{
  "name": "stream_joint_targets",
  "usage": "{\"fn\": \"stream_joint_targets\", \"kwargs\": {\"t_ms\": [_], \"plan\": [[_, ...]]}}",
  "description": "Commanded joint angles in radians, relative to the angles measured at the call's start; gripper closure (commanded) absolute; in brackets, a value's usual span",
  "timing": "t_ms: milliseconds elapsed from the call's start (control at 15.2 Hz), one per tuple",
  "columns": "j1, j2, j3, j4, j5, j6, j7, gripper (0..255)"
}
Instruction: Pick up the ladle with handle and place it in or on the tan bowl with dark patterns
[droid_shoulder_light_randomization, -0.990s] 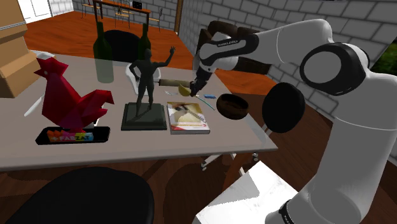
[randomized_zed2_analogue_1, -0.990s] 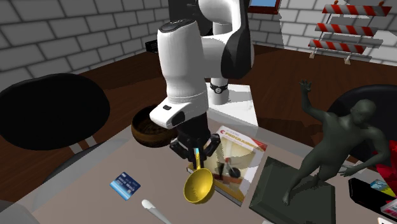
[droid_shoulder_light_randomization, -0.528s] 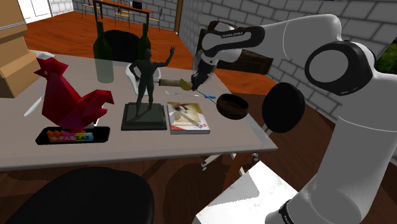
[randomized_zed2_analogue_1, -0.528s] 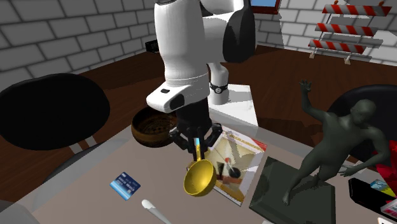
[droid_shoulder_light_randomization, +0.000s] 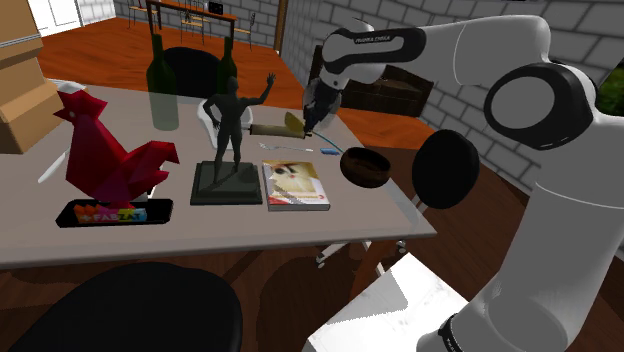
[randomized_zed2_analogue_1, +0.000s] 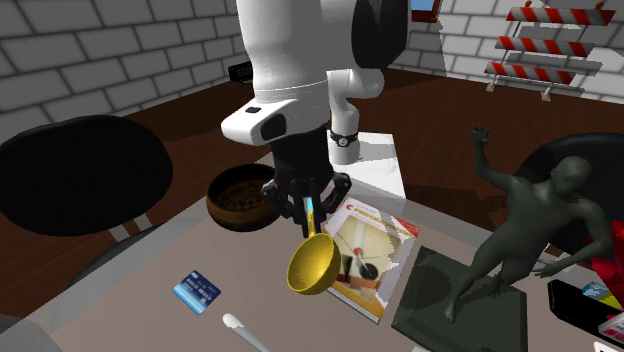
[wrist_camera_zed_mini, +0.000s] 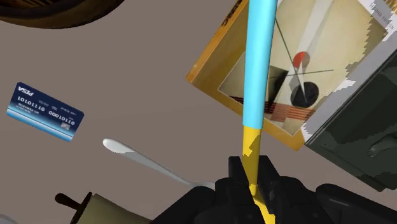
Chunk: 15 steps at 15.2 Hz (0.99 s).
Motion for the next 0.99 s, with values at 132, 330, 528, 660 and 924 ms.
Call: {"fn": "stream_joint_targets", "kwargs": {"t_ms": [132, 330, 528, 660, 924], "plan": [[0.000, -0.006, -0.001, 0.048, -0.005, -0.053, 0.010, 255], [-0.001, -0.008, -0.002, 0.077, -0.007, -0.085, 0.016, 255], [-0.035, -0.075, -0.020, -0.007, 0.002, -0.077, -0.043, 255], [-0.057, -0.115, -0.034, -0.054, 0.007, -0.076, -0.082, 255], [-0.102, -0.184, -0.067, -0.132, 0.016, -0.083, -0.163, 255]]}}
